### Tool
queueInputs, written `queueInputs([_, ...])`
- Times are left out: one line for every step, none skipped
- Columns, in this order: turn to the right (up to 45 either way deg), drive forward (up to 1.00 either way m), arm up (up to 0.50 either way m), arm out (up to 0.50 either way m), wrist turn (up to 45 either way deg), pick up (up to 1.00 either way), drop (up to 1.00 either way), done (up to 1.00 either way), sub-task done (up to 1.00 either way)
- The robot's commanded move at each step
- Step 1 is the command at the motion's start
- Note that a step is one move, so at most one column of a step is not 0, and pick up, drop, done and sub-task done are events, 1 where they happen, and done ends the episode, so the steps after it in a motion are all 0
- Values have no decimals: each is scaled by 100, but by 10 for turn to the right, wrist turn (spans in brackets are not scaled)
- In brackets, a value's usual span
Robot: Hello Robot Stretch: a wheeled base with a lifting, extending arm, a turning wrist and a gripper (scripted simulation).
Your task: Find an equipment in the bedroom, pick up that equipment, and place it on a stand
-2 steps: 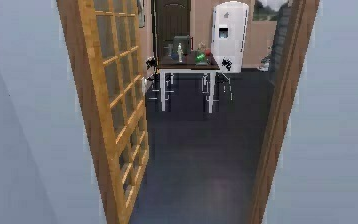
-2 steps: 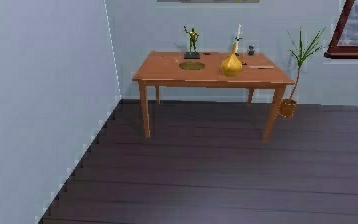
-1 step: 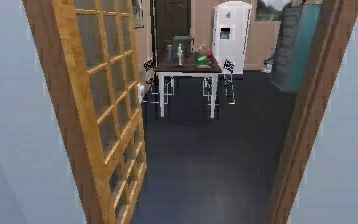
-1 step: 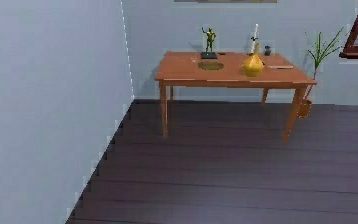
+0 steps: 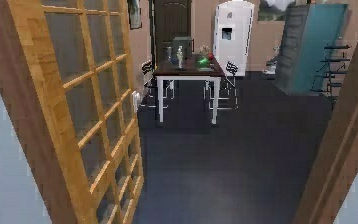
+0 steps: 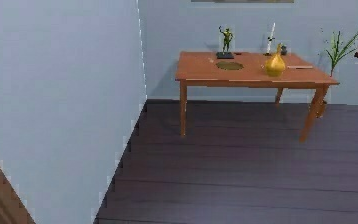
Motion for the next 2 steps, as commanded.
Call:
queueInputs([120, 0, 0, 0, 0, 0, 0, 0, 0])
queueInputs([0, 90, 0, 0, 0, 0, 0, 0, 0])
